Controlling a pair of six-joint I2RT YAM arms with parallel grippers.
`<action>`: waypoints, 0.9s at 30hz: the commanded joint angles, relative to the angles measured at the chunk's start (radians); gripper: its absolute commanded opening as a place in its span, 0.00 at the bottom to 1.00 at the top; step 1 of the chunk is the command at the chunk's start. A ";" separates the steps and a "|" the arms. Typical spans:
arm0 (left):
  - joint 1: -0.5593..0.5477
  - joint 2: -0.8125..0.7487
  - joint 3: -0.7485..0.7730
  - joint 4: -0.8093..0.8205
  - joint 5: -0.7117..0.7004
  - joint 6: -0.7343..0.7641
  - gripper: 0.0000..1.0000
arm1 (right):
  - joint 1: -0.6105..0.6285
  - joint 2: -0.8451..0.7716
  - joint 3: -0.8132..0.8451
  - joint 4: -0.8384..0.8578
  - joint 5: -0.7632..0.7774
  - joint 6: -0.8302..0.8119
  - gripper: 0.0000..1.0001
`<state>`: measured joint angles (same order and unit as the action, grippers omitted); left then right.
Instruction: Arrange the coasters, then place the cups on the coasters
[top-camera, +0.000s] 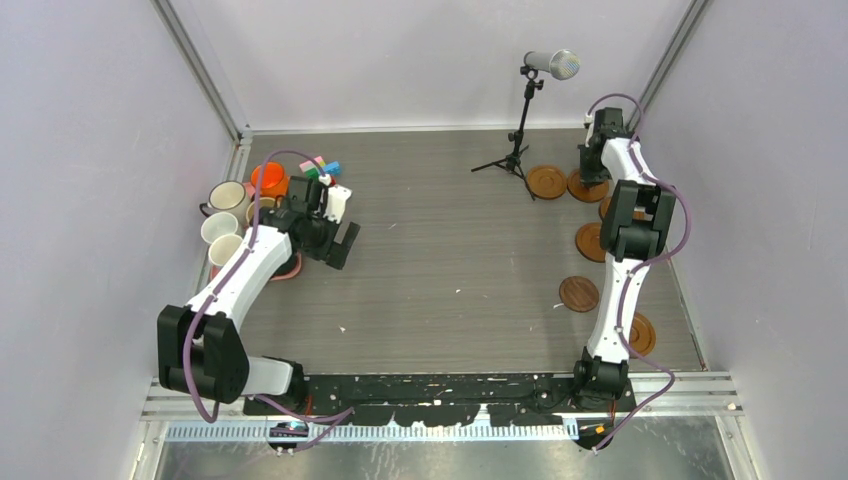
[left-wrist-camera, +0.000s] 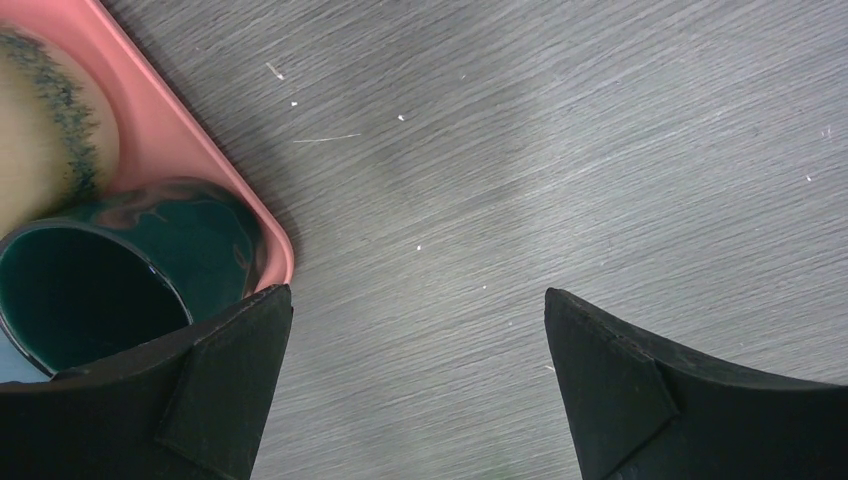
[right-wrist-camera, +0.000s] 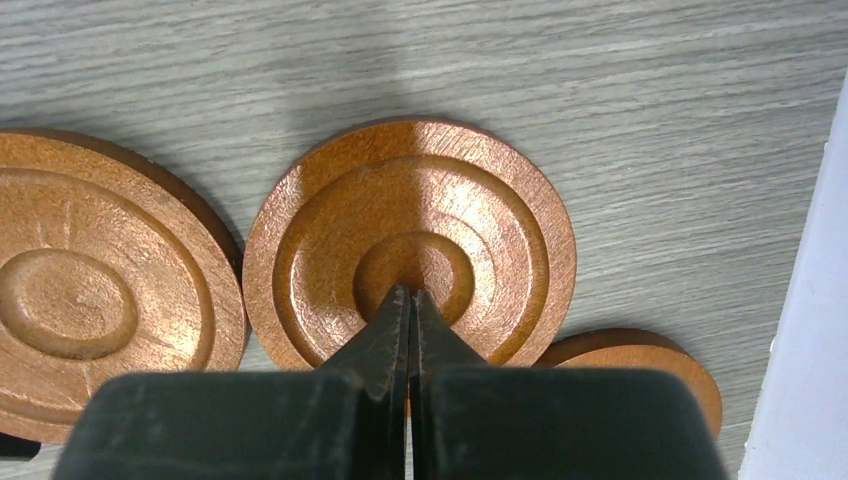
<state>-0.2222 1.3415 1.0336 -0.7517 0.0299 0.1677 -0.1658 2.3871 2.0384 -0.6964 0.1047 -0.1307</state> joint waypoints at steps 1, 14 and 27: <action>0.003 -0.019 0.040 0.014 -0.006 0.012 1.00 | -0.005 -0.042 -0.035 -0.055 -0.029 -0.042 0.01; 0.003 -0.046 0.018 0.020 0.004 0.013 1.00 | -0.008 -0.256 -0.374 -0.089 -0.200 -0.100 0.01; 0.012 -0.015 0.052 -0.037 0.051 0.034 1.00 | 0.151 -0.336 -0.561 -0.087 -0.347 -0.152 0.04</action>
<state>-0.2218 1.3205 1.0416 -0.7677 0.0368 0.1890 -0.1139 2.0727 1.5364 -0.7486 -0.1886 -0.2661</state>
